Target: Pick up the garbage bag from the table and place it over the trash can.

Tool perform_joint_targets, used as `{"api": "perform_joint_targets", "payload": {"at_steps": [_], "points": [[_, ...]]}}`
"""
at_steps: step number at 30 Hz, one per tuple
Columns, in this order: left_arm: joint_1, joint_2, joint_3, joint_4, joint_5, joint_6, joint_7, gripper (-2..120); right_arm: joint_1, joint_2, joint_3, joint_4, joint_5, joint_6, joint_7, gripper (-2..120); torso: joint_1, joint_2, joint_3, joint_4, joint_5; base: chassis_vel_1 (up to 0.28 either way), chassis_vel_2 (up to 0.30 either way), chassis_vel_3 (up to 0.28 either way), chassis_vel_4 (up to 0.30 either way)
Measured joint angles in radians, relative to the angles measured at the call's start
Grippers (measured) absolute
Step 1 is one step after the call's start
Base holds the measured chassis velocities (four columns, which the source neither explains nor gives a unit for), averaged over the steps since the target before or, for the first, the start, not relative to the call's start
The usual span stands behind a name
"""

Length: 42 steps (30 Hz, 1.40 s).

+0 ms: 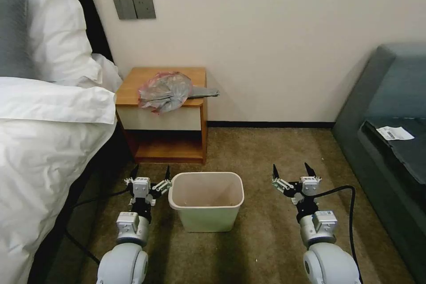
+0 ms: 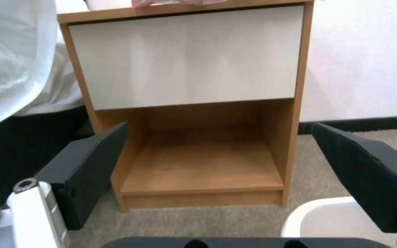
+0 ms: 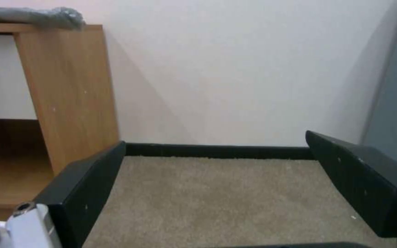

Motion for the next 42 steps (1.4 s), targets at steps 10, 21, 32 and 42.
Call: {"api": "perform_joint_targets", "payload": {"at_steps": [10, 21, 32, 42], "points": [[0.000, 0.000, 0.000, 0.000, 0.000, 0.000, 0.000, 99, 0.000, 0.000, 0.000, 0.000, 0.000, 0.000, 0.000, 100, 0.000, 0.000, 0.000, 0.0000, 0.0000, 0.000, 0.000, 0.000, 0.000], [0.000, 0.000, 0.000, 0.000, 0.000, 0.000, 0.000, 99, 0.000, 0.000, 0.000, 0.000, 0.000, 0.000, 0.000, 100, 0.000, 0.000, 0.000, 0.0000, 0.0000, 0.000, 0.000, 0.000, 0.000], [0.000, 0.000, 0.000, 0.000, 0.000, 0.000, 0.000, 99, 0.000, 0.000, 0.000, 0.000, 0.000, 0.000, 0.000, 100, 0.000, 0.000, 0.000, 0.0000, 0.0000, 0.000, 0.000, 0.000, 0.000], [0.000, 0.000, 0.000, 0.000, 0.000, 0.000, 0.000, 99, 0.000, 0.000, 0.000, 0.000, 0.000, 0.000, 0.000, 100, 0.000, 0.000, 0.000, 0.0000, 0.0000, 0.000, 0.000, 0.000, 0.000]]}}
